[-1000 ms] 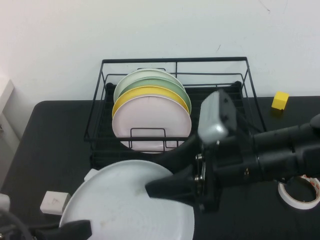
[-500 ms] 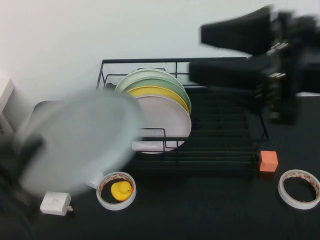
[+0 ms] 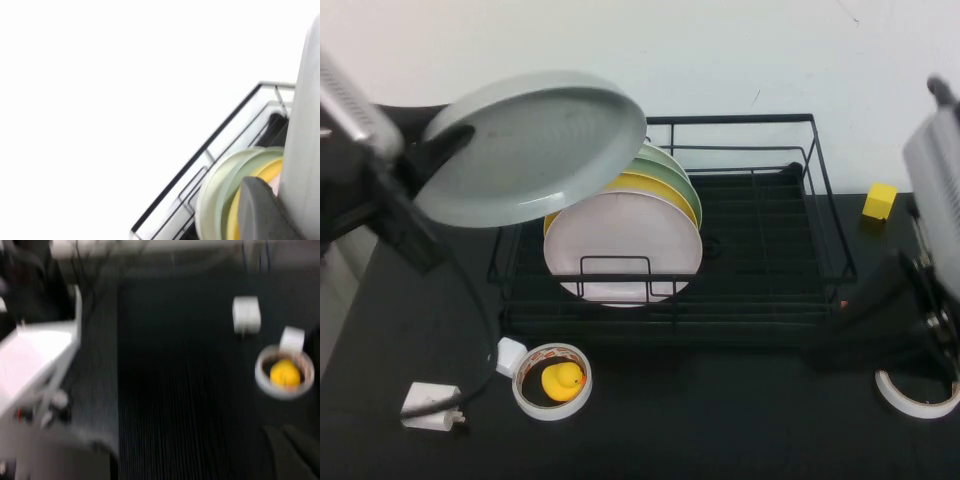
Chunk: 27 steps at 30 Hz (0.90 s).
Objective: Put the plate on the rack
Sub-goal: Place the plate on the rack
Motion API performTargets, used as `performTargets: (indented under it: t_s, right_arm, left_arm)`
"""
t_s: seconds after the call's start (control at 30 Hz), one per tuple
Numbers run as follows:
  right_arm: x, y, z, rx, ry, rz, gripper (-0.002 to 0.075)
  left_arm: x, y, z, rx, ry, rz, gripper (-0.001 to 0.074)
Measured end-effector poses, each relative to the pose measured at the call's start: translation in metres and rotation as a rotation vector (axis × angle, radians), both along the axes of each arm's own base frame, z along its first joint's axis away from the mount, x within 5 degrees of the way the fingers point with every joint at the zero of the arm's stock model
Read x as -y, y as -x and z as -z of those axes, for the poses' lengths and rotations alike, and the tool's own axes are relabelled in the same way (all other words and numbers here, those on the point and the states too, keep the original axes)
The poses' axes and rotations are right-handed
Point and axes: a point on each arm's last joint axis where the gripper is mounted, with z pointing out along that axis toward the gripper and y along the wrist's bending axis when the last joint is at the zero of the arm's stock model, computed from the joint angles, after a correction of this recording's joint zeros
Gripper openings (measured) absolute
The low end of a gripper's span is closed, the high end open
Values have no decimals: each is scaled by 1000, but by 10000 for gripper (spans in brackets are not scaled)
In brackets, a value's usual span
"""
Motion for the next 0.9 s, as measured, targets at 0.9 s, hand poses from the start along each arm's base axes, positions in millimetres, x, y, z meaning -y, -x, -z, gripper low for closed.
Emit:
performTargets:
  t_s: [0.9]
  right_arm:
    - [19,-8,17,44,282,88,5]
  left_arm:
    - [48,-79,94,-36,-407,225,90]
